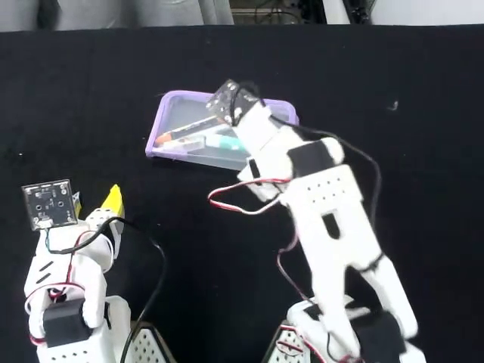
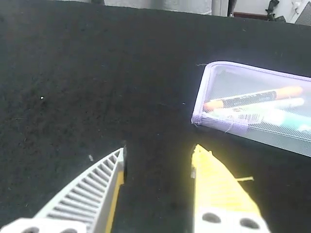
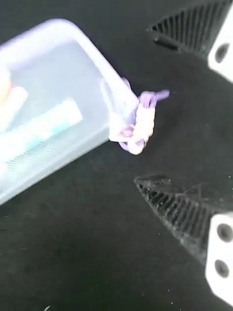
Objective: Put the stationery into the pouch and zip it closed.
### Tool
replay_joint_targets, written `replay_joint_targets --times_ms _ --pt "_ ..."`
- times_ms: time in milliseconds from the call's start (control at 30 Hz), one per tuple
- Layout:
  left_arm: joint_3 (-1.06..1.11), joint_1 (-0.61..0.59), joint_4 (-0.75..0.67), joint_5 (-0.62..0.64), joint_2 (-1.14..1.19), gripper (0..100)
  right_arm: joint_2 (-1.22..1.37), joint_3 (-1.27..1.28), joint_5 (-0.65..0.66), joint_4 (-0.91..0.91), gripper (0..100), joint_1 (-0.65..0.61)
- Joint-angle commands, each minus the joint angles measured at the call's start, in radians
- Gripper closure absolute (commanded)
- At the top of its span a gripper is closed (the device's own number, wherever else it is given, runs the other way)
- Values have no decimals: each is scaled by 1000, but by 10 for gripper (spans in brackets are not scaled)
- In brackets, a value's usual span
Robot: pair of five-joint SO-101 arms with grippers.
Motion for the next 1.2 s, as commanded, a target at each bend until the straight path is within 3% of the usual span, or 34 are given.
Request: replay_joint_targets --times_ms 0,167,400,567,767,933,1167 --pt "-16 1 -3 12 0 776 -124 -111 9 48 609 34" --pt "-16 1 3 12 0 777 -229 -84 9 54 632 121" --pt "-16 2 6 12 0 777 -249 165 9 -92 982 273" --pt "-19 2 5 14 0 777 -249 300 8 -210 917 354" --pt "-96 2 14 14 0 777 -246 510 -101 -450 917 377" --pt "-199 2 100 103 0 777 -245 693 -129 -663 914 376" --pt "-226 5 175 157 0 777 -248 776 -135 -697 917 377"
